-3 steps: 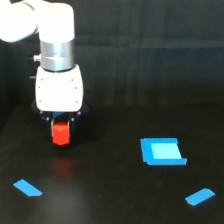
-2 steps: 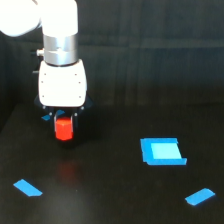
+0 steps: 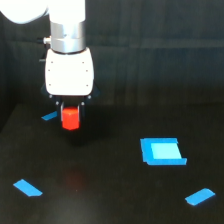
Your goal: Pick up the red object from the table
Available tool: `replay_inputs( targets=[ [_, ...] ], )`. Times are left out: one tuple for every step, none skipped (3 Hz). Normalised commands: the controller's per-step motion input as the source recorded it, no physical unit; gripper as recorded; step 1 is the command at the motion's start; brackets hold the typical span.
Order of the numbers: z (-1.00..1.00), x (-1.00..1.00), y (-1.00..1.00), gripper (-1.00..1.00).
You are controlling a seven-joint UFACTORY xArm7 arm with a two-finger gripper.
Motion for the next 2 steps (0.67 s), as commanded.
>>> replay_inputs(
  targets=[
    [0.89, 0.14, -0.09, -0.88],
    [0.96, 0.23, -0.08, -0.92]
  ],
)
